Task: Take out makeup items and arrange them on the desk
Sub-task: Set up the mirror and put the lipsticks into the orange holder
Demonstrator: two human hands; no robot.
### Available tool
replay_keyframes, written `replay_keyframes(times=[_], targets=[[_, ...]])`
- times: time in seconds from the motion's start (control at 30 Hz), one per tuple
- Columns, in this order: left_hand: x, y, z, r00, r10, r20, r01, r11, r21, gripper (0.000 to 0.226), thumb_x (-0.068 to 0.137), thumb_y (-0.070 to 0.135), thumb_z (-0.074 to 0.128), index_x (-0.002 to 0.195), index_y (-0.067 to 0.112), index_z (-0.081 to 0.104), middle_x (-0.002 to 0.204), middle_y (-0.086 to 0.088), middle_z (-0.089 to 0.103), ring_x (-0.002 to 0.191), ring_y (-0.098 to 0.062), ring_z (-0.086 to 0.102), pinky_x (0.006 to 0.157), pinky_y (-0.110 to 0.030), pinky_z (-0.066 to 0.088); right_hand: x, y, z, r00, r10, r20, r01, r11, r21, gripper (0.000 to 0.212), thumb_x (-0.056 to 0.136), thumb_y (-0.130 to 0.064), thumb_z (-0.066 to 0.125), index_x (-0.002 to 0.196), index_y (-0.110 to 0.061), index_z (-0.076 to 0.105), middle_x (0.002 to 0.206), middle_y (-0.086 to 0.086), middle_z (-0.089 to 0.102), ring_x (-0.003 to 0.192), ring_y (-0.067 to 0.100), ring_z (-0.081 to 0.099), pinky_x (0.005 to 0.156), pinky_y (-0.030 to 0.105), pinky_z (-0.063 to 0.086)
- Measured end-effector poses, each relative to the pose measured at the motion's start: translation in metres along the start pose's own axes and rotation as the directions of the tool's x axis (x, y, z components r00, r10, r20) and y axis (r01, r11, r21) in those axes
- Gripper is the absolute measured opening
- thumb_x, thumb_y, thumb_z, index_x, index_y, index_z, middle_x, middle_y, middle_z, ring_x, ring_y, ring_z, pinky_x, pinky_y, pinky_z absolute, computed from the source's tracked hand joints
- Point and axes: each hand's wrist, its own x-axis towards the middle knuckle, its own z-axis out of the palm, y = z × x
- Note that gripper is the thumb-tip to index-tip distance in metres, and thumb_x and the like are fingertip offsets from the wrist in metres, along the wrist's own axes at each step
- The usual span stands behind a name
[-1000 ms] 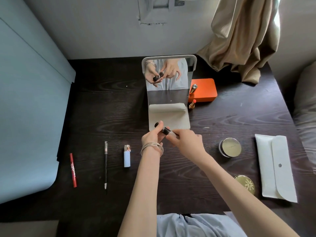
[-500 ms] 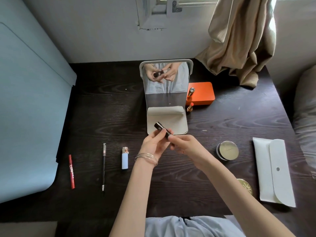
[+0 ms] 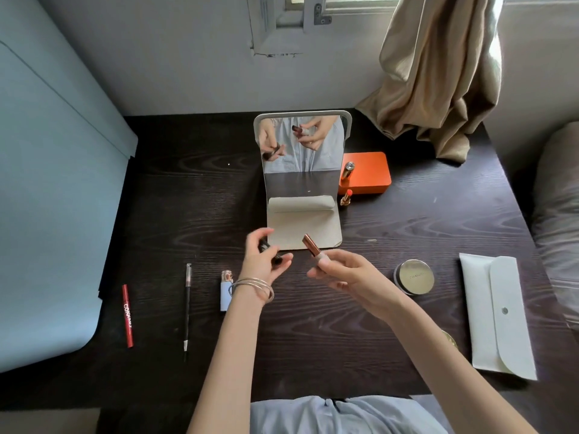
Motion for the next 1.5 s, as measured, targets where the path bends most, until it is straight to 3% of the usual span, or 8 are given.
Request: replay_keyframes(times=[0.1, 0.3, 0.47, 0.6, 0.7, 0.87, 1.17, 1.5], targets=[[-0.014, 0.002, 0.006, 0.99, -0.045, 0.132, 0.011, 0.969, 0.246, 0.026, 0.094, 0.006, 0.047, 0.084, 0.021, 0.066, 0.107, -0.009, 0.058, 0.093, -0.015, 0.06, 0.087, -0.037, 0.048, 0.002, 0.003, 0.002, 0.998, -0.053, -0.026, 0.055, 0.994, 0.094, 0.019, 0.086, -0.025, 0.06, 0.098, -0.013, 0.054, 0.091, 0.002, 0.074, 0.088, 0.011, 0.064, 0.072, 0.024, 0.039], [-0.024, 0.001, 0.015, 0.979, -0.056, 0.195, -0.002, 0.957, 0.289, 0.019, 0.079, 0.033, 0.069, 0.095, 0.024, 0.071, 0.106, 0.001, 0.067, 0.113, -0.019, 0.056, 0.094, -0.044, 0.047, 0.004, 0.008, 0.009, 0.995, -0.093, -0.036, 0.096, 0.989, 0.109, 0.027, 0.08, -0.031, 0.066, 0.097, -0.012, 0.057, 0.094, 0.0, 0.073, 0.091, 0.019, 0.055, 0.072, 0.025, 0.037], [-0.028, 0.003, 0.021, 0.997, 0.034, 0.073, -0.054, 0.956, 0.289, 0.009, 0.077, 0.032, 0.072, 0.083, 0.027, 0.068, 0.092, 0.009, 0.065, 0.094, -0.006, 0.055, 0.093, -0.038, 0.045, 0.004, 0.018, 0.012, 0.977, -0.169, -0.132, 0.179, 0.982, 0.062, 0.019, 0.083, -0.019, 0.068, 0.099, -0.012, 0.062, 0.088, -0.009, 0.068, 0.082, 0.003, 0.06, 0.076, 0.02, 0.043], [-0.03, 0.006, 0.021, 0.995, 0.062, 0.077, -0.081, 0.96, 0.269, 0.006, 0.079, 0.029, 0.071, 0.077, 0.027, 0.066, 0.081, 0.013, 0.063, 0.08, 0.002, 0.052, 0.084, -0.031, 0.041, 0.005, 0.021, 0.017, 0.974, -0.152, -0.167, 0.174, 0.977, 0.123, 0.024, 0.094, -0.028, 0.053, 0.109, -0.011, 0.06, 0.098, 0.0, 0.071, 0.094, 0.01, 0.064, 0.08, 0.023, 0.042], [-0.032, 0.007, 0.022, 0.992, 0.1, 0.071, -0.117, 0.946, 0.301, 0.006, 0.079, 0.028, 0.071, 0.078, 0.024, 0.066, 0.076, 0.015, 0.058, 0.076, 0.003, 0.05, 0.074, -0.025, 0.043, 0.006, 0.02, 0.02, 0.972, -0.16, -0.171, 0.183, 0.974, 0.131, 0.035, 0.086, -0.033, 0.062, 0.112, -0.01, 0.059, 0.092, -0.007, 0.066, 0.078, -0.002, 0.059, 0.073, 0.02, 0.04], [-0.031, 0.006, 0.021, 0.99, 0.12, 0.07, -0.136, 0.94, 0.313, 0.011, 0.079, 0.028, 0.071, 0.072, 0.026, 0.063, 0.076, 0.012, 0.059, 0.076, 0.002, 0.051, 0.073, -0.025, 0.041, 0.009, 0.021, 0.02, 0.975, -0.142, -0.173, 0.165, 0.978, 0.13, 0.034, 0.089, -0.033, 0.057, 0.116, -0.013, 0.058, 0.105, -0.002, 0.067, 0.097, 0.007, 0.062, 0.084, 0.026, 0.043], [-0.03, 0.007, 0.021, 0.991, 0.111, 0.079, -0.13, 0.941, 0.313, 0.009, 0.079, 0.028, 0.071, 0.076, 0.023, 0.065, 0.075, 0.011, 0.059, 0.074, 0.001, 0.051, 0.066, -0.02, 0.04, 0.008, 0.021, 0.019, 0.981, -0.152, -0.124, 0.169, 0.974, 0.147, 0.036, 0.087, -0.024, 0.061, 0.119, -0.009, 0.055, 0.09, -0.008, 0.066, 0.078, 0.0, 0.06, 0.077, 0.022, 0.043], [-0.025, 0.003, 0.018, 0.987, 0.148, 0.063, -0.161, 0.92, 0.359, 0.014, 0.076, 0.027, 0.073, 0.076, 0.014, 0.068, 0.07, 0.007, 0.06, 0.073, -0.002, 0.052, 0.067, -0.019, 0.04, 0.007, 0.022, 0.02, 0.984, -0.13, -0.12, 0.148, 0.978, 0.149, 0.036, 0.09, -0.037, 0.051, 0.117, -0.015, 0.057, 0.104, -0.002, 0.067, 0.097, 0.014, 0.061, 0.087, 0.03, 0.044]])
